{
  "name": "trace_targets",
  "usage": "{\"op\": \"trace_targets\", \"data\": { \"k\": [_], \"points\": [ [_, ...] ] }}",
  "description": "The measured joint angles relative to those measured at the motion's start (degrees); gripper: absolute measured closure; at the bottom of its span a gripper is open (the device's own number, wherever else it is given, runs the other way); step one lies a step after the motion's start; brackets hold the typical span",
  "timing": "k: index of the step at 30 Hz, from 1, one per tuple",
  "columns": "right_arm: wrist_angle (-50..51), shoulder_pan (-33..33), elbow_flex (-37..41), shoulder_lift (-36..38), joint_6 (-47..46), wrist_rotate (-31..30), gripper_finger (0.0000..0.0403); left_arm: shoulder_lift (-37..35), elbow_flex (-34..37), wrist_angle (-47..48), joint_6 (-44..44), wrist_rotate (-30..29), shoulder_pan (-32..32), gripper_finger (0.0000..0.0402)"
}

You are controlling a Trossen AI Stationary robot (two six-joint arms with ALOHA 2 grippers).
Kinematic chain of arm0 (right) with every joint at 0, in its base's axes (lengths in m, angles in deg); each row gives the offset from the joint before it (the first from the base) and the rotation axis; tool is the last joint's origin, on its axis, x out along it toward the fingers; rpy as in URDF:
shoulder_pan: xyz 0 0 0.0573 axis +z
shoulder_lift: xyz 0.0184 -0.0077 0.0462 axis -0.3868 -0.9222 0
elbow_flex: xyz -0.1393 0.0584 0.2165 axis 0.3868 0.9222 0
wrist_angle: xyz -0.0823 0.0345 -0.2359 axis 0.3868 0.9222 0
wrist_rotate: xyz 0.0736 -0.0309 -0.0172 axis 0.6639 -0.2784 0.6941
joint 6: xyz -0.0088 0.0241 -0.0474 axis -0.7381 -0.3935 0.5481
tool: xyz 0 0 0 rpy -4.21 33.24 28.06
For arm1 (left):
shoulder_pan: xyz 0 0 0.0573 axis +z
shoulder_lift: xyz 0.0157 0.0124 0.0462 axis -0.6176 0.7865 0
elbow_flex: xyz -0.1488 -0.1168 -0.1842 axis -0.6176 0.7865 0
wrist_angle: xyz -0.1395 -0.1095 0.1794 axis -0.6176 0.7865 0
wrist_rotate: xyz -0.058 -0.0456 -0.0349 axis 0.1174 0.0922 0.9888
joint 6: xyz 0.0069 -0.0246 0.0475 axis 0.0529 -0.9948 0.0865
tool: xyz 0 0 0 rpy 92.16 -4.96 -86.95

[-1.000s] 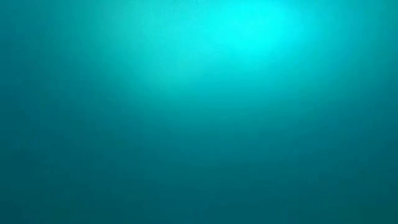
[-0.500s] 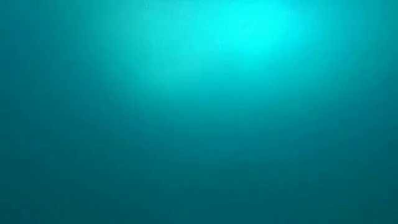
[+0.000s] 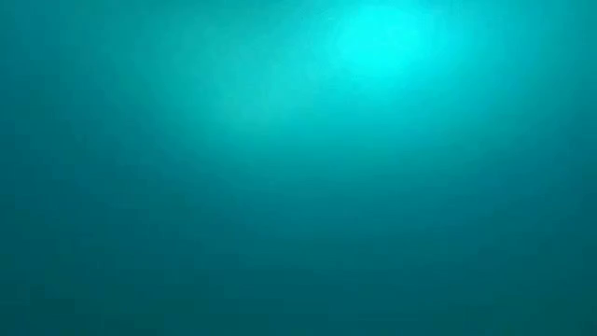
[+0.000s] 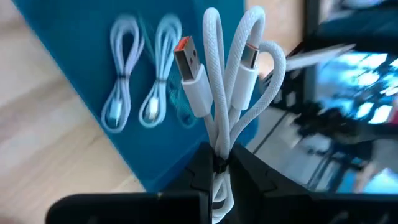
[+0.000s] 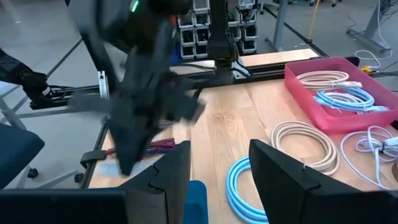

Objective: Pick & Place USB Port
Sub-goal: Put the white USB cable into the blue bin, then put the brown HDMI cable into the red bin

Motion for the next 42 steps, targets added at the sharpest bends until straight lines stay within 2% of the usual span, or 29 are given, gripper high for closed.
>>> {"op": "trace_targets", "data": {
  "k": [4,7,13,17,29,32,38,42],
  "points": [
    [0.32,0.0,0.0,0.0,-0.37,0.0,0.0248,7.99,-6.42,5.46,-0.44,4.43,0.2,0.0375],
    [1.15,0.0,-0.02,0.02,-1.12,0.01,0.0248,11.03,-9.66,11.04,-1.7,5.47,0.2,0.0375],
    [1.28,0.0,-0.02,0.0,-1.57,0.02,0.0248,11.75,-10.75,16.05,-1.72,4.6,1.29,0.0359],
    [1.13,0.0,-0.02,0.02,-1.56,0.02,0.0248,11.72,-10.75,14.47,0.26,3.88,2.37,0.034],
    [1.15,0.0,-0.02,0.0,-1.92,0.02,0.0248,11.72,-10.75,13.39,4.7,4.61,2.78,0.0329],
    [1.15,0.0,-0.02,0.02,-1.94,0.02,0.0248,11.72,-10.75,13.36,4.93,5.06,3.1,0.0304],
    [1.17,0.0,-0.02,0.02,-1.78,0.02,0.0248,11.72,-10.75,13.39,4.8,5.09,3.87,0.0227],
    [1.33,0.0,-0.02,0.02,-1.63,0.04,0.0248,11.54,-10.87,13.48,6.39,4.99,4.55,0.0195]
  ]
}}
